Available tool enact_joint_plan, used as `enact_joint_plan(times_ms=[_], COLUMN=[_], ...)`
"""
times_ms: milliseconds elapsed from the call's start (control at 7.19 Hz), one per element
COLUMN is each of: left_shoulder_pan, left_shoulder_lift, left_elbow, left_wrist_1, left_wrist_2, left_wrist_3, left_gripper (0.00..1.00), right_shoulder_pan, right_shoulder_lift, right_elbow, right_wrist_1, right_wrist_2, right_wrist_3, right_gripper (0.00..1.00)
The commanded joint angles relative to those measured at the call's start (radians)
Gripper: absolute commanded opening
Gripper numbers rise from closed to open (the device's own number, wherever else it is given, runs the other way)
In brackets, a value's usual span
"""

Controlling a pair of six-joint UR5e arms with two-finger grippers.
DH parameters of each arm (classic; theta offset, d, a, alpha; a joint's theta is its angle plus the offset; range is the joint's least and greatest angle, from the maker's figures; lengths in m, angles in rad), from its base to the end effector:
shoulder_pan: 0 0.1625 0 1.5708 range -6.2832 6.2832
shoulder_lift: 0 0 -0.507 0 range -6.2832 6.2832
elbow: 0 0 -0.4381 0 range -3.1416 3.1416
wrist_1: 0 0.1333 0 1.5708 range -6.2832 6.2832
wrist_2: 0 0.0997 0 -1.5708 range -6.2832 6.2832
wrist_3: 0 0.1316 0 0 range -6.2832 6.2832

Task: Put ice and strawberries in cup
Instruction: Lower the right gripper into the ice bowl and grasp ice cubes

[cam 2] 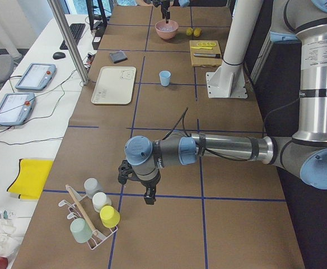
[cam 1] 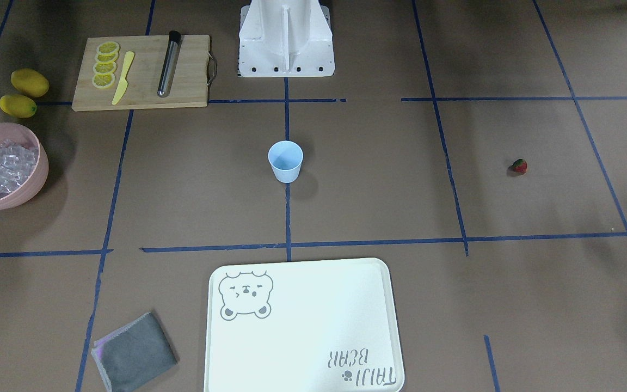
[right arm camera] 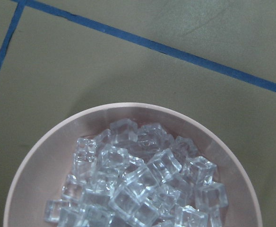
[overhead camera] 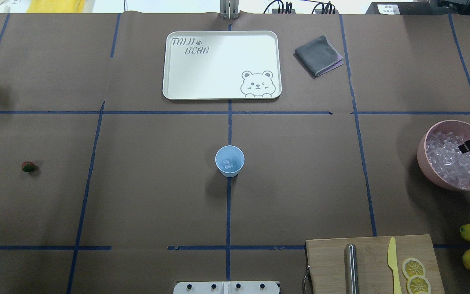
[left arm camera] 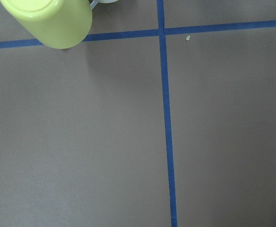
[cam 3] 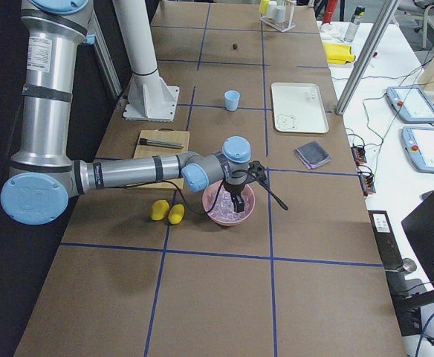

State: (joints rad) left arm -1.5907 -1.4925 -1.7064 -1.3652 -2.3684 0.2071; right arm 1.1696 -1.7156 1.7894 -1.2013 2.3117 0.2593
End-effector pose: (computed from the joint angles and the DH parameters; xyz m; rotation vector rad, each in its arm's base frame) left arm -0.0487 -0.4819 0.7485 -0.0493 0.8073 0.1178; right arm -0.1525 -0.4735 0.6768 0.1641 -0.8285 -0.2976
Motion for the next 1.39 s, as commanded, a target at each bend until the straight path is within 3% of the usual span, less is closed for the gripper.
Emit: enact_joint_plan(times_ms=[0, 417, 1251], left_shoulder_pan=[0.000, 0.000, 0.000], left_shoulder_lift=[0.000, 0.000, 0.000], left_elbow=[-0.002, -0.002, 0.001], left_wrist_1=[0.000, 0.000, 0.000], left_wrist_2=[0.000, 0.000, 0.000], left_wrist_3=[0.000, 0.000, 0.000], left_gripper=[1.00, 1.00, 1.00], right_shoulder_pan=[-0.016, -0.025, -0.025], right_shoulder_lift=[-0.001, -0.018, -0.049], right_elbow=[-0.021, -0.016, -0.019], right_wrist_1=[0.062, 0.062, 0.062], right_wrist_2=[0.012, 0.057, 0.052], right_wrist_3=[0.070, 0.069, 0.064], right_gripper=[0.92, 0.86, 0.72])
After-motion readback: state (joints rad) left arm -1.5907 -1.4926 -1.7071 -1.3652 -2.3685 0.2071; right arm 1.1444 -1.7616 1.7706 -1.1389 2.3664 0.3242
